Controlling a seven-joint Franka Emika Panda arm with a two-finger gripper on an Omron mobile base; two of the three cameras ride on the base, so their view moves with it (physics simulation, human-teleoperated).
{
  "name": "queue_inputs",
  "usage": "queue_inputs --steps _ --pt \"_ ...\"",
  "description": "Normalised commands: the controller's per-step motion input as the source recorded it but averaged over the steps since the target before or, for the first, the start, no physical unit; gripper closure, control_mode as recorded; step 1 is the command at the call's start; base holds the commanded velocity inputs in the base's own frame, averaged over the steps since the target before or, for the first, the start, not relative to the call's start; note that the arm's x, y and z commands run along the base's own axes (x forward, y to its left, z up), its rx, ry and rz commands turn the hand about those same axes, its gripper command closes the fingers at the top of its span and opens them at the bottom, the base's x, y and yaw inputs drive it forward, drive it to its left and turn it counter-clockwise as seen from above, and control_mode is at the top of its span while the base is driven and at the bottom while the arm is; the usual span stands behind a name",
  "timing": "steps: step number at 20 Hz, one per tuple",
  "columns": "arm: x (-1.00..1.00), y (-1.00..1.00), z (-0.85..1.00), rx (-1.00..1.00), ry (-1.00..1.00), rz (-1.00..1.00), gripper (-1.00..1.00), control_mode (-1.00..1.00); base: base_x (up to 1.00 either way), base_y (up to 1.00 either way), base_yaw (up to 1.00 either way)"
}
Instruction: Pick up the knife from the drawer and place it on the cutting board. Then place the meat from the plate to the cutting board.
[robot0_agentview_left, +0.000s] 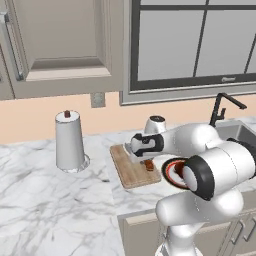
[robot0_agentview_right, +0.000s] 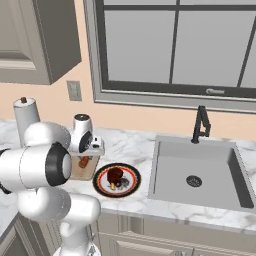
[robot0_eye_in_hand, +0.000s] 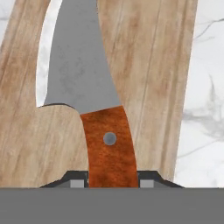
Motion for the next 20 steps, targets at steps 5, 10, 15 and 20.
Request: queue_inputs --steps 5,10,15,20 --pt "0.08 0.01 -0.47 0.0 0.0 0.0 1.0 -1.0 0.0 0.0 0.0" --pt "0.22 0.0 -0.36 0.0 0.0 0.0 1.0 -1.0 0.0 0.0 0.0" --pt "0.13 0.07 -0.4 0.0 0.0 0.0 -1.0 -1.0 0.0 0.0 0.0" --pt "-0.1 0.01 0.25 0.0 0.0 -0.01 -1.0 -1.0 0.0 0.0 0.0"
